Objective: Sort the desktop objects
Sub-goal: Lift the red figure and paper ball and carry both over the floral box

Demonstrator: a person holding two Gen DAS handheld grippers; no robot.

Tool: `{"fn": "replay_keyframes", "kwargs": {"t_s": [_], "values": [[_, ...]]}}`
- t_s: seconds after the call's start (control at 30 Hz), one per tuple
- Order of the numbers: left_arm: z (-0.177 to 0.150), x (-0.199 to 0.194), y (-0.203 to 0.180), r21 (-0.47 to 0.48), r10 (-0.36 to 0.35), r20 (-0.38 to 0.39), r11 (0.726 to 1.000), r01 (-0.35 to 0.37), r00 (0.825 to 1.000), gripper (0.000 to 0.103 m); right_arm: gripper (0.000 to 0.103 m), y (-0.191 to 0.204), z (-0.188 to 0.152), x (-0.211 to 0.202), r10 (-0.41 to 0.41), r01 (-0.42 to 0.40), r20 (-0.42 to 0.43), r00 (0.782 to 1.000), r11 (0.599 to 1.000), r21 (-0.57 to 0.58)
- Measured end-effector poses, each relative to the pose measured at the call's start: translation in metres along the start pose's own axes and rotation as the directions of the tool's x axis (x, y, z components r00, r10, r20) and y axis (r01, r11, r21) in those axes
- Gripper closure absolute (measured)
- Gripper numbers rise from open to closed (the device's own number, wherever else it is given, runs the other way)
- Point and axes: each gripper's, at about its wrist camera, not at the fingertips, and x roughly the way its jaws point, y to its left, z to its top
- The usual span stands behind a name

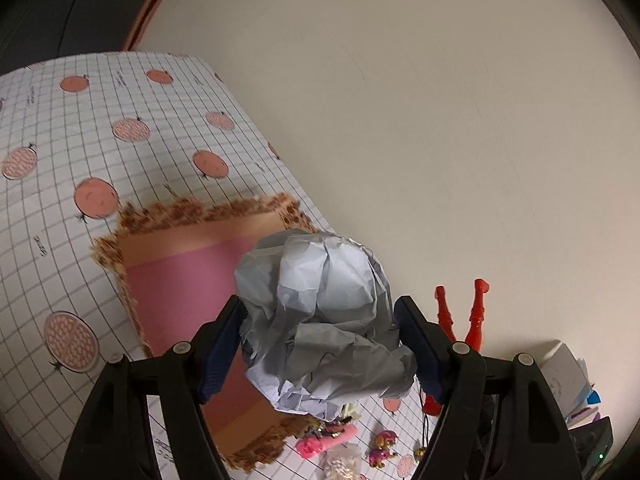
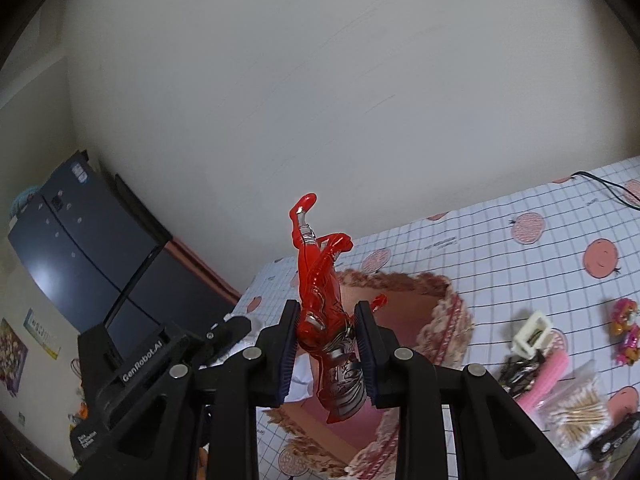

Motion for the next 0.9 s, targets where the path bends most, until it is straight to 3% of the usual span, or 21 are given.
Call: {"fn": "replay_keyframes", "kwargs": {"t_s": [0.43, 0.9], "values": [[0.014, -0.016, 0.012, -0.023, 0.013, 0.052, 1.000, -0.012, 0.999, 0.026, 0.073, 0.030, -0.018, 0.020, 0.016, -0.018, -0.052, 0.999, 0.998, -0.053], [0.006, 0.014, 0.025, -0.035, 0.069, -0.017, 0.997, -0.070, 0.997, 0.026, 0.073, 0.015, -0.032, 0.049, -0.012, 0.010, -0.130, 0.991, 1.000, -0.010]]}}
